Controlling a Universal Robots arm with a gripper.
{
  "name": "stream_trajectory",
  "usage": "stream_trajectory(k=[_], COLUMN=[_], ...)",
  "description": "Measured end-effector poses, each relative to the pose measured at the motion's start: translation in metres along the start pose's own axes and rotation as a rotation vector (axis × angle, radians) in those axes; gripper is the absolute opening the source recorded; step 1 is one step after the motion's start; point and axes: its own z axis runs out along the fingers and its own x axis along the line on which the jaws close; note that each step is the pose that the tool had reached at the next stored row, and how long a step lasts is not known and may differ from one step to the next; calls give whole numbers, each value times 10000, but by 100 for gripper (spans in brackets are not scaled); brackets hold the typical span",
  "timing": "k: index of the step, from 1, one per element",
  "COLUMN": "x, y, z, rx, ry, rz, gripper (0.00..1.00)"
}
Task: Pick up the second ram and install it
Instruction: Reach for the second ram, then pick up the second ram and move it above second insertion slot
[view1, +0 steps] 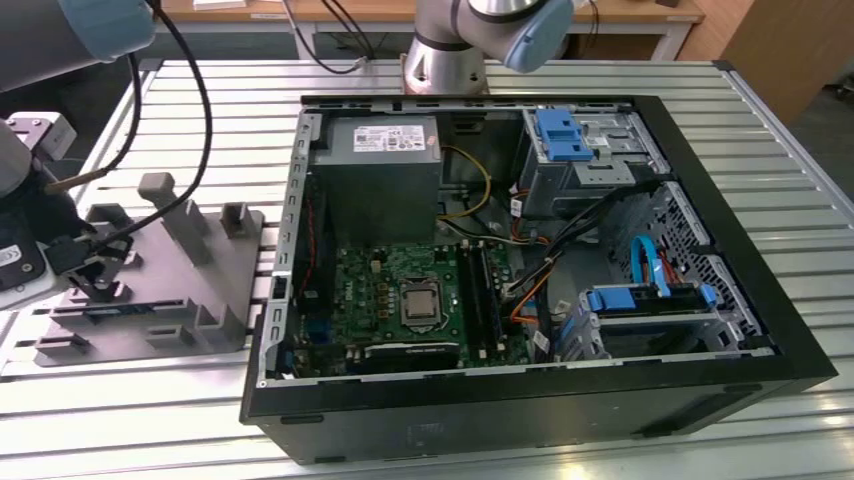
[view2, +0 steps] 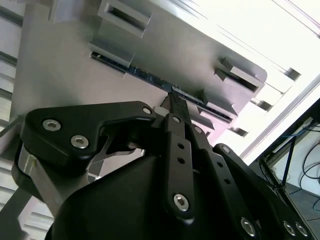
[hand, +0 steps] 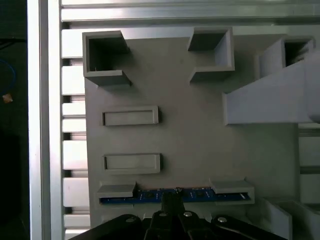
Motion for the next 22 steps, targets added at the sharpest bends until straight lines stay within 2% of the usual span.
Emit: stream_trajectory(k=[4,22], x=[-15,-31], y=[-47,-47], z=[51,53], rx=[-18,-21], ry=[13,20], rz=[-6,-87], gripper=[10,10])
